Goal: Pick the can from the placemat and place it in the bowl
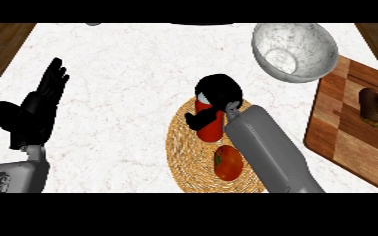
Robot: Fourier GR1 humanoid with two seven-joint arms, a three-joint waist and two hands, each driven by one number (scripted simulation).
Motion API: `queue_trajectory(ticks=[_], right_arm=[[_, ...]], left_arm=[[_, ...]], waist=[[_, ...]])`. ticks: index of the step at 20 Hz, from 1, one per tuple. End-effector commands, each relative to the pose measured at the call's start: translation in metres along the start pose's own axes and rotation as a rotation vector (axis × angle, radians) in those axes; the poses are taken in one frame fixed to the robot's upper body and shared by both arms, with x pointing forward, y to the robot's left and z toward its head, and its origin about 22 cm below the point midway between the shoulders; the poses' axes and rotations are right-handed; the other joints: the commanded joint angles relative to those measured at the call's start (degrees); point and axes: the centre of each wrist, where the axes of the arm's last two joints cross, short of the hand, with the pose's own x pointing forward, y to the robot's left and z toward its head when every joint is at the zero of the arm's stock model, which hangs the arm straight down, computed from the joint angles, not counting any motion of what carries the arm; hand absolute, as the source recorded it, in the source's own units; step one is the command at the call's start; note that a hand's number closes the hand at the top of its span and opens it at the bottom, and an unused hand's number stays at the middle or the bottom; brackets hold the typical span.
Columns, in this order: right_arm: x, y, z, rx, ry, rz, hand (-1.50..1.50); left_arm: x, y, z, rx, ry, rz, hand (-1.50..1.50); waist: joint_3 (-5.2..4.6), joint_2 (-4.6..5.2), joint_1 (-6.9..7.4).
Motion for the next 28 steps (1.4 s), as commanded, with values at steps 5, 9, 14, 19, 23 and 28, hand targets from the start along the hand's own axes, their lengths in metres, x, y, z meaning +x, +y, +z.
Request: queue_trajectory(ticks=[5,9,14,19,23,28], right_arm=[[0.007,-0.021,0.007,-0.211,0.082,-0.007,1.5],[0.023,-0.071,0.035,-0.441,0.105,0.011,1.5],[0.023,-0.112,0.082,-0.757,0.128,-0.083,1.5],[0.006,-0.134,0.123,-0.839,0.155,-0.169,1.5],[-0.025,-0.152,0.106,-0.858,0.215,-0.216,1.5],[-0.069,-0.169,0.107,-0.848,0.214,-0.295,1.5]], left_arm=[[-0.013,0.002,-0.004,0.01,-0.007,-0.001,0.0],[0.001,0.012,-0.008,0.024,-0.003,0.002,0.0],[-0.006,0.02,0.005,0.023,0.017,-0.009,0.0],[-0.004,0.03,0.004,0.016,0.007,-0.01,0.0],[-0.012,-0.003,0.023,0.008,0.009,0.019,0.0],[0.008,0.001,0.013,0.009,0.0,-0.003,0.0]], waist=[[0.11,0.39,-0.85],[0.12,0.11,-1.08],[0.13,-0.25,-1.34],[0.13,0.1,-1.03],[0.14,0.4,-0.09],[0.14,0.45,-0.1]])
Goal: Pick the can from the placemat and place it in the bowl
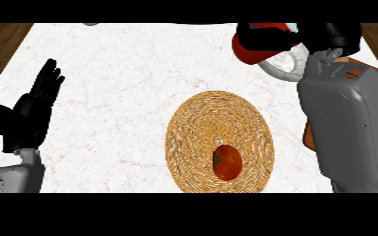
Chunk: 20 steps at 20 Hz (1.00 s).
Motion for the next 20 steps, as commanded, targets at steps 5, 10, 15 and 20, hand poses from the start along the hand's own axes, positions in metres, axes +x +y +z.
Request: queue_trajectory(ticks=[5,10,15,20], right_arm=[[-0.072,0.0,-0.049,0.001,0.051,-0.099,1.5],[-0.115,0.013,-0.072,-0.025,0.052,-0.118,1.5],[-0.138,0.03,-0.09,-0.003,0.054,-0.084,1.5],[-0.177,0.048,-0.079,0.184,0.277,0.133,1.5]], left_arm=[[0.002,0.009,-0.007,-0.007,-0.012,-0.009,0.0],[0.002,-0.013,-0.008,-0.019,-0.021,0.021,0.0],[0.003,-0.015,-0.006,-0.029,-0.028,0.008,0.0],[0.005,-0.011,-0.007,-0.048,-0.035,0.009,0.0]], waist=[[0.01,0.32,0.53],[0.04,0.57,1.21],[0.05,0.87,2.14],[-0.03,1.32,2.92]])
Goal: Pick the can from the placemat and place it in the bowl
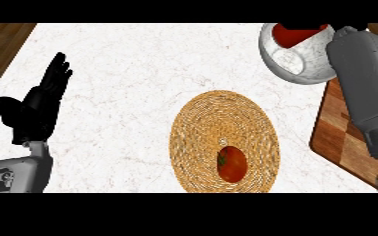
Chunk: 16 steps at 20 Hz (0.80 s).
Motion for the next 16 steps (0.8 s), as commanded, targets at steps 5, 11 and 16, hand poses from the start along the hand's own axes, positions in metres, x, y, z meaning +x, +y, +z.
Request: queue_trajectory(ticks=[5,11,16], right_arm=[[-0.049,0.015,-0.002,0.189,0.168,-0.02,-1.5],[-0.076,-0.007,0.0,0.15,0.053,-0.308,-1.5],[-0.078,-0.025,-0.004,-0.059,0.028,-0.726,-1.5]], left_arm=[[0.0,0.001,0.003,-0.023,-0.022,0.002,0.0],[-0.009,-0.009,0.002,0.002,0.006,-0.003,0.0],[-0.003,0.002,-0.002,0.004,0.011,-0.001,0.0]], waist=[[0.14,0.66,1.73],[0.21,0.35,0.17],[0.3,0.08,-0.63]])
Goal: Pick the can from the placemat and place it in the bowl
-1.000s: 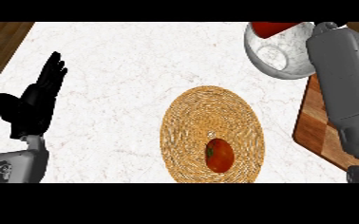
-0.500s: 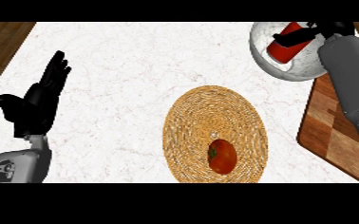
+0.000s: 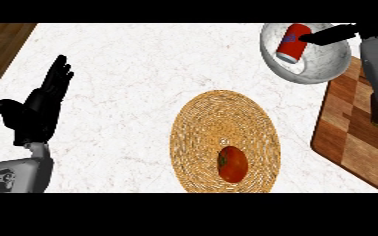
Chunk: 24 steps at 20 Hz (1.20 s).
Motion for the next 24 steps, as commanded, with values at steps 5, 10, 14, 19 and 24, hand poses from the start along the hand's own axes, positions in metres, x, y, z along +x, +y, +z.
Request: queue_trajectory(ticks=[5,10,14,19,24], right_arm=[[-0.036,-0.049,0.014,-0.138,-0.034,-0.434,-1.5],[-0.076,-0.126,0.048,-0.105,0.017,-0.427,-1.5],[-0.116,-0.157,0.084,-0.079,-0.004,-0.45,-1.5],[-0.132,-0.188,0.11,-0.031,-0.052,-0.564,-1.5],[-0.139,-0.179,0.111,-0.029,-0.097,-0.604,-1.5]], left_arm=[[0.001,0.007,0.011,0.005,0.001,0.0,0.0],[-0.003,0.007,0.0,0.023,0.007,-0.015,0.0],[-0.008,-0.006,0.007,0.026,-0.004,0.002,0.0],[0.008,0.003,0.006,0.01,0.0,0.002,0.0],[-0.009,0.01,0.005,0.021,-0.007,-0.011,0.0]], waist=[[-0.09,-0.57,-0.36],[-0.09,-0.33,-0.92],[-0.02,-0.24,-0.83],[0.11,-0.21,-0.19],[0.0,-0.29,-0.4]])
